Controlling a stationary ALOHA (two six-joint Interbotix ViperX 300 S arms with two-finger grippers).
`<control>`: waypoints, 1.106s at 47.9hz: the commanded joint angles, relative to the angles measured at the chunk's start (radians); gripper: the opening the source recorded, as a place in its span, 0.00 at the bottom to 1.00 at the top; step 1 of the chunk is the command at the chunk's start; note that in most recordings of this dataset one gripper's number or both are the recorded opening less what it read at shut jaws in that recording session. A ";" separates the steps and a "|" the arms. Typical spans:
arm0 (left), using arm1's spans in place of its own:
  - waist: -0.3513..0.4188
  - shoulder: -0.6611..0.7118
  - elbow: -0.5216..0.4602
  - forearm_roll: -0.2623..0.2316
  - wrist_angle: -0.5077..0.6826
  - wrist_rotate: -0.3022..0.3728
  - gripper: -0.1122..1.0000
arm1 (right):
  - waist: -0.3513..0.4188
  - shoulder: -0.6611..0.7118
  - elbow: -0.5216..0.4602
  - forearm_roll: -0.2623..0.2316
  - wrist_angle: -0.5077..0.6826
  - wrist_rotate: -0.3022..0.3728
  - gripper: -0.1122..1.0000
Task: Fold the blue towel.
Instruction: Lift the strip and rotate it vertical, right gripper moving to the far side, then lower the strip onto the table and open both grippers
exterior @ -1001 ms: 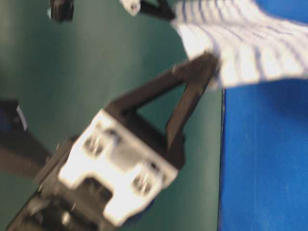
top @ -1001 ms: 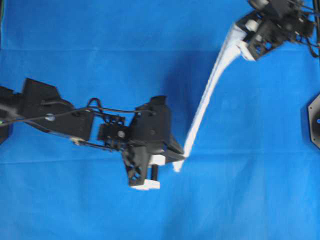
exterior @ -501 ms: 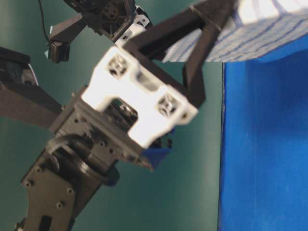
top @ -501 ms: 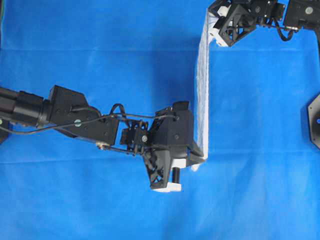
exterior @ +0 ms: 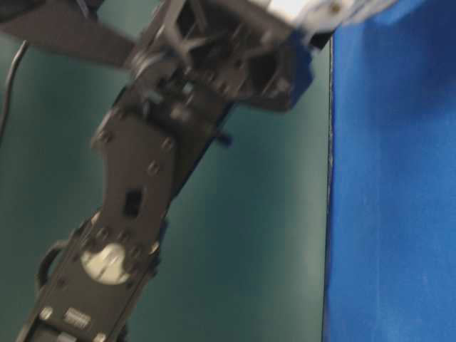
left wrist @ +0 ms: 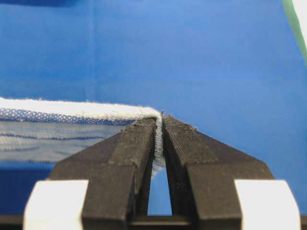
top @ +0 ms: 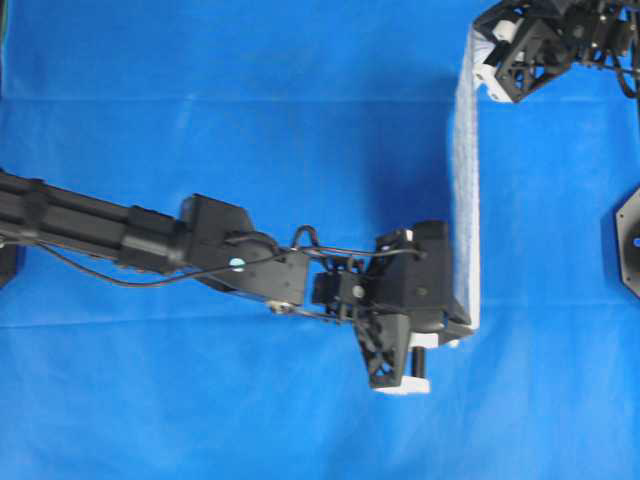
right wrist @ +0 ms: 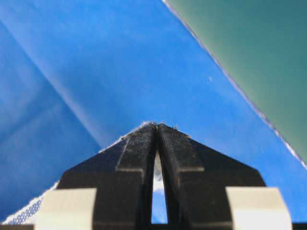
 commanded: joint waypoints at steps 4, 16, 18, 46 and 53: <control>-0.029 -0.009 -0.037 -0.002 -0.008 -0.009 0.13 | -0.008 0.014 -0.009 -0.005 -0.006 0.002 0.14; -0.034 -0.046 0.054 -0.005 -0.006 -0.049 0.13 | -0.008 0.175 -0.055 -0.003 -0.126 0.003 0.14; -0.032 -0.058 0.077 -0.005 -0.008 -0.061 0.13 | -0.008 0.199 -0.071 -0.003 -0.144 0.002 0.14; -0.046 -0.170 0.367 -0.005 -0.104 -0.193 0.13 | 0.032 0.431 -0.245 -0.003 -0.229 0.002 0.14; -0.044 -0.176 0.387 -0.005 -0.104 -0.193 0.13 | 0.032 0.443 -0.250 -0.003 -0.242 0.002 0.14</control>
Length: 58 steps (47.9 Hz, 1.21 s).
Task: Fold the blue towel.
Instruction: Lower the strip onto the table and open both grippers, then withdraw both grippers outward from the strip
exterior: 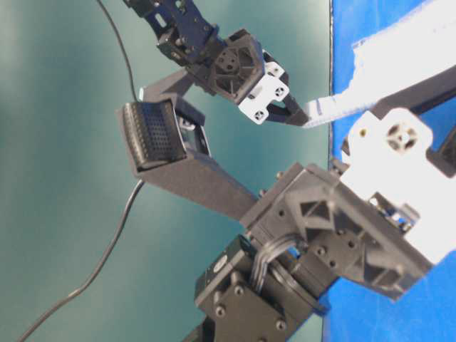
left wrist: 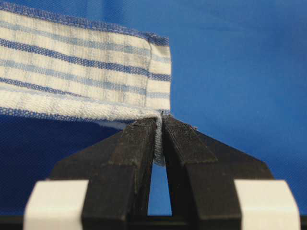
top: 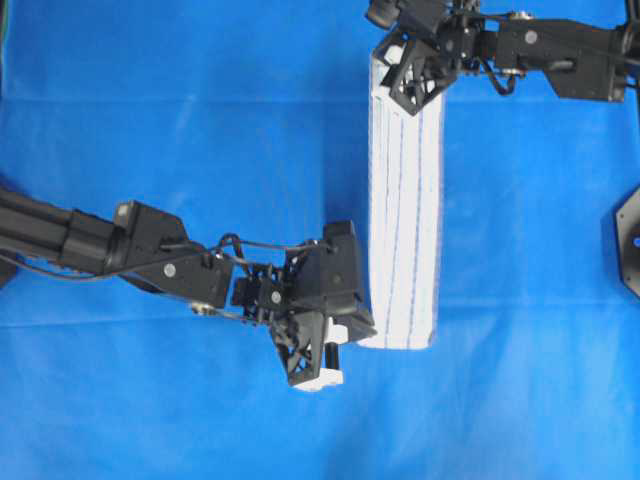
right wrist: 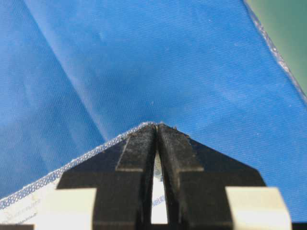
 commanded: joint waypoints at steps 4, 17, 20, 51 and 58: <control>-0.015 -0.041 0.002 -0.002 -0.008 0.000 0.13 | -0.005 -0.005 -0.025 -0.003 -0.028 0.000 0.14; -0.011 -0.041 0.005 -0.002 -0.005 -0.002 0.23 | 0.005 0.008 -0.028 -0.006 -0.037 -0.005 0.45; -0.009 -0.041 0.003 -0.002 -0.005 0.000 0.40 | 0.014 0.006 -0.028 -0.014 -0.032 -0.005 0.60; 0.127 -0.396 0.215 0.005 0.063 0.025 0.77 | 0.120 -0.423 0.238 -0.020 -0.043 0.017 0.59; 0.210 -0.471 0.327 0.005 -0.066 0.078 0.77 | 0.155 -0.575 0.359 0.005 -0.120 0.029 0.59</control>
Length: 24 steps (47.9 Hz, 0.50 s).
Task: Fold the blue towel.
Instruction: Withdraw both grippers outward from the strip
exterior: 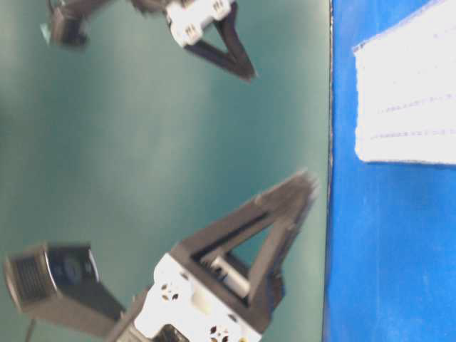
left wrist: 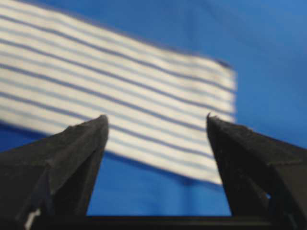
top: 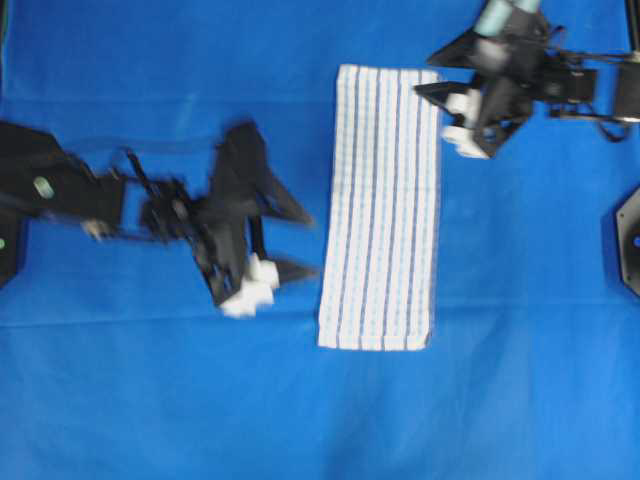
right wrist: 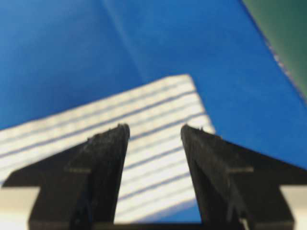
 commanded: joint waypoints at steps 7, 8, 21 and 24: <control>0.080 -0.130 0.133 0.002 -0.204 0.074 0.77 | 0.064 -0.219 0.129 0.034 -0.069 0.020 0.58; 0.086 -0.141 0.146 0.002 -0.218 0.077 0.77 | 0.069 -0.235 0.140 0.034 -0.071 0.025 0.58; 0.135 -0.239 0.261 0.002 -0.296 0.087 0.77 | 0.123 -0.334 0.236 0.046 -0.081 0.069 0.58; 0.137 -0.236 0.261 0.002 -0.296 0.087 0.77 | 0.123 -0.319 0.235 0.044 -0.081 0.071 0.59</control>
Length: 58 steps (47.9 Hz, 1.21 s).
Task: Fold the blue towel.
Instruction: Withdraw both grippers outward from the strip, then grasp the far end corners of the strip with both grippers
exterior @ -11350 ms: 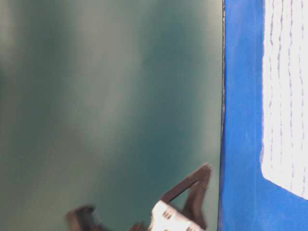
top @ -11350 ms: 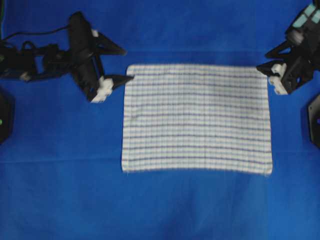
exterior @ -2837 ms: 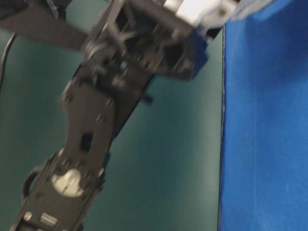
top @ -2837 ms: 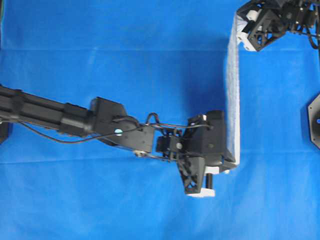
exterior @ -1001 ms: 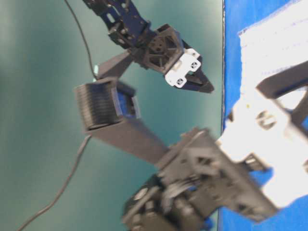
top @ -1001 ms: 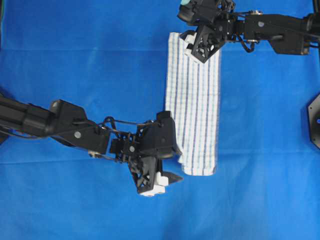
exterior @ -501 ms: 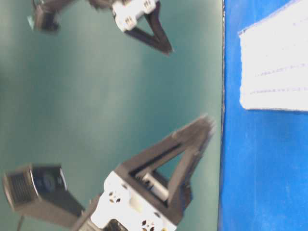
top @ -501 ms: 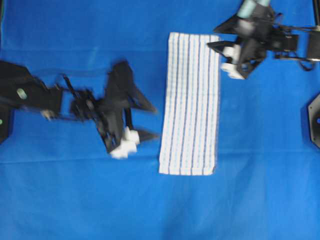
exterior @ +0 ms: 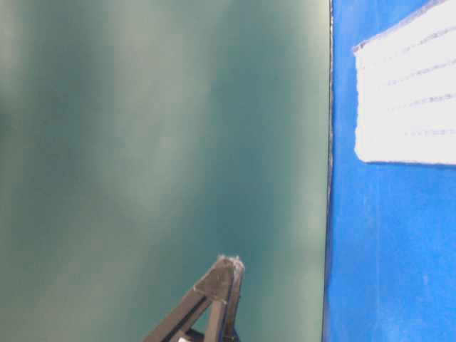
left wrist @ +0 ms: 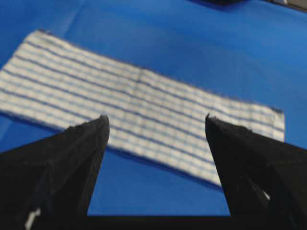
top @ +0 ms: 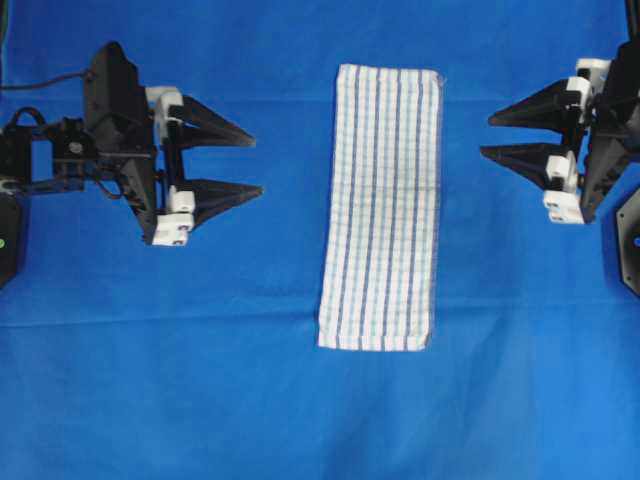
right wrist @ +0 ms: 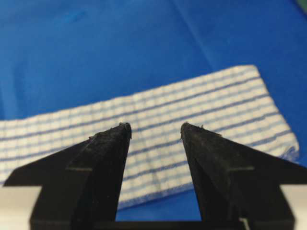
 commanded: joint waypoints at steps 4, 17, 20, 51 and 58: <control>0.005 -0.006 -0.017 0.002 -0.012 0.002 0.77 | -0.003 0.034 -0.015 0.002 -0.014 0.002 0.59; 0.089 0.109 -0.104 0.002 -0.009 0.011 0.77 | -0.167 0.161 -0.048 -0.006 -0.017 0.000 0.59; 0.129 0.160 -0.138 0.002 -0.006 0.011 0.77 | -0.233 0.218 -0.067 -0.014 -0.023 -0.002 0.59; 0.331 0.655 -0.491 0.002 0.051 0.132 0.88 | -0.486 0.805 -0.291 -0.107 -0.189 -0.014 0.69; 0.328 0.744 -0.548 0.002 0.055 0.132 0.88 | -0.486 0.861 -0.313 -0.107 -0.201 -0.014 0.69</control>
